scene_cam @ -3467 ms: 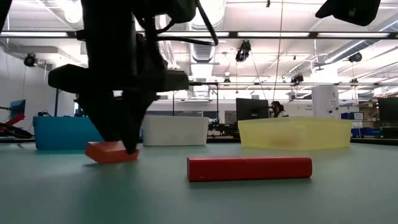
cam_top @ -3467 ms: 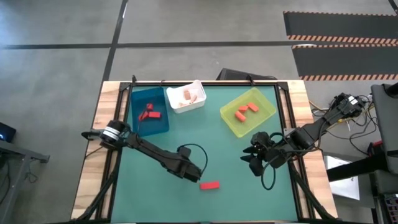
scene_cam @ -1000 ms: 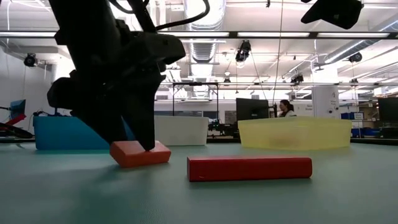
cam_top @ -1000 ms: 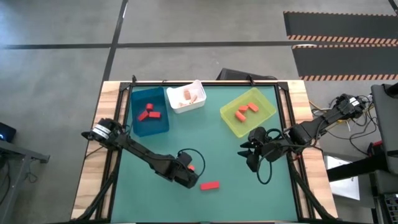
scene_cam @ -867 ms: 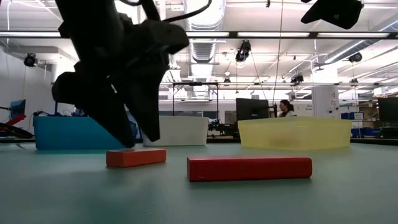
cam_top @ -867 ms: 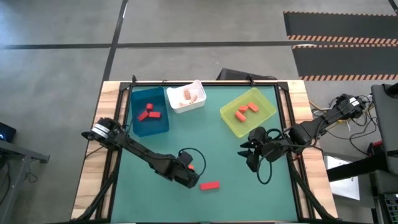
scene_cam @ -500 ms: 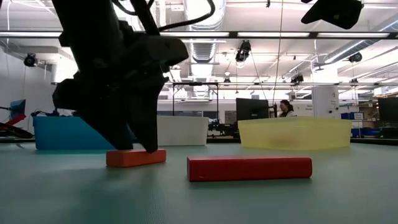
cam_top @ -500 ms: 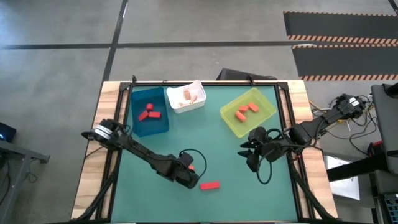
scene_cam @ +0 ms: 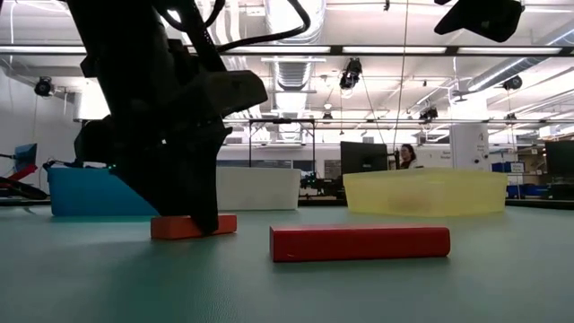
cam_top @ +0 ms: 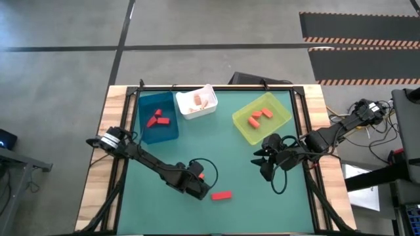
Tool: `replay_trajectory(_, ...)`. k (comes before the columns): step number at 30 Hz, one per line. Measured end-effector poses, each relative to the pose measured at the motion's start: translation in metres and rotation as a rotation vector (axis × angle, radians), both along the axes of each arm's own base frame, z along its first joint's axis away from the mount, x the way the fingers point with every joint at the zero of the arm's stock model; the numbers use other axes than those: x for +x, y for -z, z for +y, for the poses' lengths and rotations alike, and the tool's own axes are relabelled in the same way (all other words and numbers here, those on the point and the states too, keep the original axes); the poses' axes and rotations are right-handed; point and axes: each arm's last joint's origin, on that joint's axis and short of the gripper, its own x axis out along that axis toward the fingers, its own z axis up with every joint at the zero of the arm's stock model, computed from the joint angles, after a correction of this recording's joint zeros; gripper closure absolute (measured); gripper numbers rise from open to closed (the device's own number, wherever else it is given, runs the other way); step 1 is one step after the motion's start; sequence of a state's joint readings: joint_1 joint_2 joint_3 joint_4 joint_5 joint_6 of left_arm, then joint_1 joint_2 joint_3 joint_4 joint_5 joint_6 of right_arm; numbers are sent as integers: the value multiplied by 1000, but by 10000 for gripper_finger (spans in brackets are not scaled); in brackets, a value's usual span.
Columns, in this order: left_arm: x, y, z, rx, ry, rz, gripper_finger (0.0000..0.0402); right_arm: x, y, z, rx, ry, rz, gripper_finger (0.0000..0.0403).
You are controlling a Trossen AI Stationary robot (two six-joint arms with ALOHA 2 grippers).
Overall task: Sort & place blocks by color
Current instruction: Put the orange block into the yellow bin
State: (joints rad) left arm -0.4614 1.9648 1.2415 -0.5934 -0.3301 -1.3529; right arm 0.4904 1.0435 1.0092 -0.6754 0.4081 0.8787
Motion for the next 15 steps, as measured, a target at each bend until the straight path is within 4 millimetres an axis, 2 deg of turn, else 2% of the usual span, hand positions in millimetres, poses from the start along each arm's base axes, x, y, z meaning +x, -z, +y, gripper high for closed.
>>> replay_trajectory(5,-1,-6,1,-18,0,-13,287,0,0,0,-6,-5,-1,234)
replay_trajectory(8,-3,-17,2,-30,22,-36,287,1,-1,0,-24,-23,-10,234)
replay_trajectory(15,-15,-86,14,48,182,-219,287,9,-11,4,-63,-68,-142,234)
